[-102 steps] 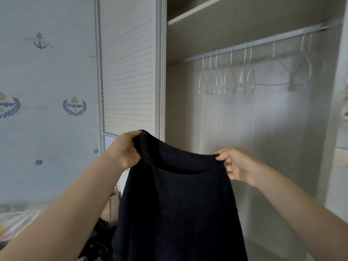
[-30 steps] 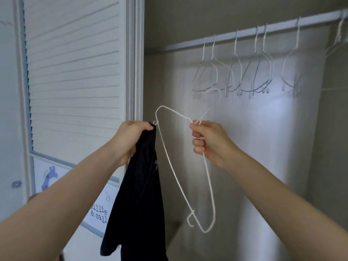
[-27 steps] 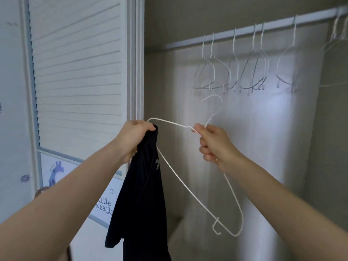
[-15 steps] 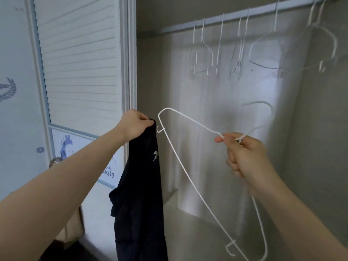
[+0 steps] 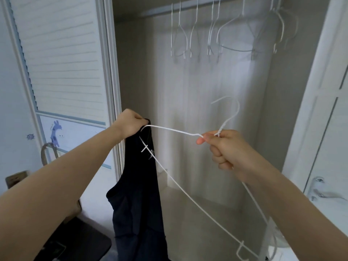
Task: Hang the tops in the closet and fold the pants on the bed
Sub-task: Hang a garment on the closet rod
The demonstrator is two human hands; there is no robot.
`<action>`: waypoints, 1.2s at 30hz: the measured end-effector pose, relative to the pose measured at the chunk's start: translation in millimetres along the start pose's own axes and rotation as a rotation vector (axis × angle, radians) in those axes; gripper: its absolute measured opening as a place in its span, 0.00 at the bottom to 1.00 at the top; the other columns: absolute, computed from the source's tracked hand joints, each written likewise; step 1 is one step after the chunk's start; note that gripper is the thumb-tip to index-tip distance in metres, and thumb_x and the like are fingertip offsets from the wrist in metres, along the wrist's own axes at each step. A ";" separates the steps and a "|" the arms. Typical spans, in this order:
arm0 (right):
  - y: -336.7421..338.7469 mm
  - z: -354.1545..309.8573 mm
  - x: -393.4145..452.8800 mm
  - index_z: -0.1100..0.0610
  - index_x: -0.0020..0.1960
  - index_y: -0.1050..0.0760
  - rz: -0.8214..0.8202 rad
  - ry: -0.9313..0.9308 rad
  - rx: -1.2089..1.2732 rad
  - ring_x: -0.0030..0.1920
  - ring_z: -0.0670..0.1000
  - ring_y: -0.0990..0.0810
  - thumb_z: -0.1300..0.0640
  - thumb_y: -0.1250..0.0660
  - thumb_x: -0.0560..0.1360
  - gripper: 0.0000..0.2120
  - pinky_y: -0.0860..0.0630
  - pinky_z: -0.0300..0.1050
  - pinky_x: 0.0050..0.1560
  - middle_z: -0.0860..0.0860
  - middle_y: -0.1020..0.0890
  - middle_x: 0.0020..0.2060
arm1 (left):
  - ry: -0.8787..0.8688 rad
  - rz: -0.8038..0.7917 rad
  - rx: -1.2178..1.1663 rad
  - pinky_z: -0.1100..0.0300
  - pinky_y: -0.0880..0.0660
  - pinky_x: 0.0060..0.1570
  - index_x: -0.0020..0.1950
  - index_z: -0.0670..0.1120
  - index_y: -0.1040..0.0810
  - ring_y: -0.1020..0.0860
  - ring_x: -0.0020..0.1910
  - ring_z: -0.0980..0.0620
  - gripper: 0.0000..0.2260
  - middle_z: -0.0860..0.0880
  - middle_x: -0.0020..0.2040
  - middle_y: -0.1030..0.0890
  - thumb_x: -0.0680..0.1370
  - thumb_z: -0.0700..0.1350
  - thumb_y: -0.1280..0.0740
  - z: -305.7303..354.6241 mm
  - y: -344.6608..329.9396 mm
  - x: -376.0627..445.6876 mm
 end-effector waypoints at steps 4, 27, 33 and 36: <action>-2.0 3.0 -0.1 0.58 0.45 0.22 0.038 -0.016 0.007 0.19 0.45 0.46 0.58 0.42 0.81 0.12 0.47 0.30 0.21 0.46 0.43 0.21 | -0.119 -0.067 0.025 0.61 0.37 0.29 0.23 0.45 0.30 0.33 0.28 0.51 0.21 0.50 0.25 0.32 0.76 0.47 0.32 30.4 -2.6 -9.0; -26.6 -3.8 37.6 0.55 0.56 0.29 0.531 0.710 -0.548 0.50 0.45 0.28 0.67 0.40 0.72 0.15 0.31 0.32 0.51 0.46 0.31 0.52 | -0.627 0.170 0.235 0.48 0.31 0.55 0.46 0.45 0.25 0.23 0.45 0.40 0.14 0.46 0.40 0.20 0.82 0.54 0.41 49.1 -2.7 0.4; -66.0 41.9 52.1 0.57 0.65 0.32 -0.031 0.374 -0.511 0.55 0.47 0.22 0.65 0.36 0.74 0.20 0.26 0.41 0.60 0.51 0.22 0.55 | -0.464 0.146 -0.133 0.54 0.34 0.41 0.32 0.53 0.32 0.30 0.35 0.48 0.17 0.54 0.30 0.30 0.80 0.51 0.35 62.5 5.9 15.4; -71.9 53.3 57.3 0.53 0.57 0.30 -0.180 0.308 -0.537 0.49 0.47 0.20 0.60 0.35 0.75 0.12 0.24 0.38 0.50 0.49 0.19 0.49 | -0.425 0.118 -0.336 0.57 0.29 0.42 0.41 0.51 0.21 0.25 0.39 0.51 0.10 0.49 0.37 0.22 0.80 0.52 0.35 63.5 13.8 21.3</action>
Point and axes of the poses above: each hand's wrist, its own x-axis towards the middle knuckle, its own y-axis out of the back of the hand, z = x × y, the point moved 1 cm from there along x, towards the middle knuckle
